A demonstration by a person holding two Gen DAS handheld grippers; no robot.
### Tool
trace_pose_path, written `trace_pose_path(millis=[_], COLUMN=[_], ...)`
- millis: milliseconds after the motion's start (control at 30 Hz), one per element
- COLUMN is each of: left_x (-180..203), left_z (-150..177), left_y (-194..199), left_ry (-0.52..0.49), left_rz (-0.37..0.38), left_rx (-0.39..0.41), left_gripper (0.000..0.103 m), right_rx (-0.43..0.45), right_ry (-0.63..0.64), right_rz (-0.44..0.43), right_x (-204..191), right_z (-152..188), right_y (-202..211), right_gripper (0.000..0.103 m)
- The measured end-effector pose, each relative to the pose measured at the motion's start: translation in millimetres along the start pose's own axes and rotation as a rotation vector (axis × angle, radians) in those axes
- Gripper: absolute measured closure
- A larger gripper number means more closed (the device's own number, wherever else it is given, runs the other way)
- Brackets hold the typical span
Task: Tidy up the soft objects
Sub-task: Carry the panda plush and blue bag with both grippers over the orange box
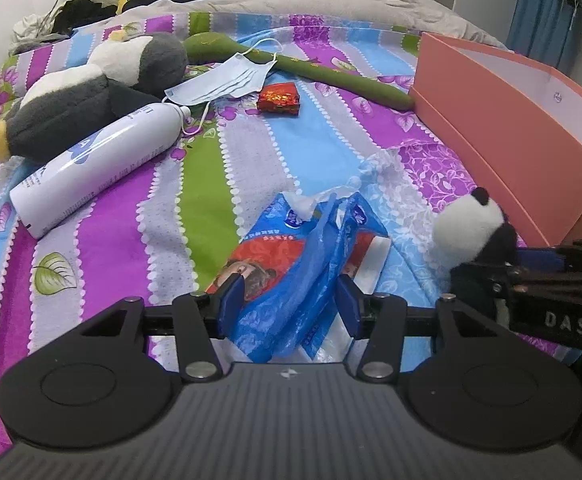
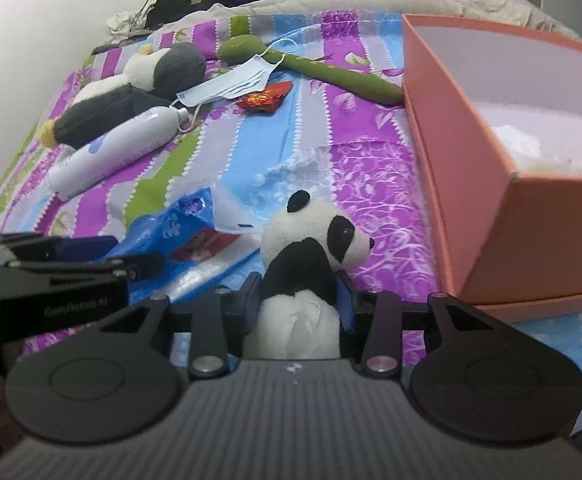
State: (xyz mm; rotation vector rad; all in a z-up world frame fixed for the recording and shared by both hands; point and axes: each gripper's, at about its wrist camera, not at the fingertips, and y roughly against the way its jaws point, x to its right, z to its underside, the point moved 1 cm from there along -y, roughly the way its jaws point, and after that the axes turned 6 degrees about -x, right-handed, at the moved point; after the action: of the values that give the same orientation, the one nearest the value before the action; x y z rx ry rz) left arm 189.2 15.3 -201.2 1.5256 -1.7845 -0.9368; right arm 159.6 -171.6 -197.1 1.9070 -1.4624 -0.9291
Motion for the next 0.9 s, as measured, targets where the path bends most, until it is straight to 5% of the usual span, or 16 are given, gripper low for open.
trace_pose_path(millis=[133, 267, 367, 900], left_x=[2.2, 2.5, 4.5, 16.9], left_z=[-1.5, -2.4, -4.1, -2.6], left_y=[-6.2, -12.9, -12.7, 51.7], left_ry=[0.021, 0.056, 0.082, 0.261], left_rz=[0.019, 0.034, 0.037, 0.112], left_rx=[-0.01, -0.022, -0.022, 0.089], left_gripper=[0.057, 0.085, 0.094, 0.097], right_rx=[-0.002, 0.002, 0.009, 0.093], right_ry=[0.001, -0.003, -0.002, 0.03], right_rz=[0.03, 0.042, 0.044, 0.038], right_x=[8.1, 14.9, 17.1, 15.2], right_z=[2.7, 2.4, 1.9, -5.6], right_y=[2.8, 7.2, 12.5, 59.8], right_gripper=[0.061, 0.061, 0.061, 0.061])
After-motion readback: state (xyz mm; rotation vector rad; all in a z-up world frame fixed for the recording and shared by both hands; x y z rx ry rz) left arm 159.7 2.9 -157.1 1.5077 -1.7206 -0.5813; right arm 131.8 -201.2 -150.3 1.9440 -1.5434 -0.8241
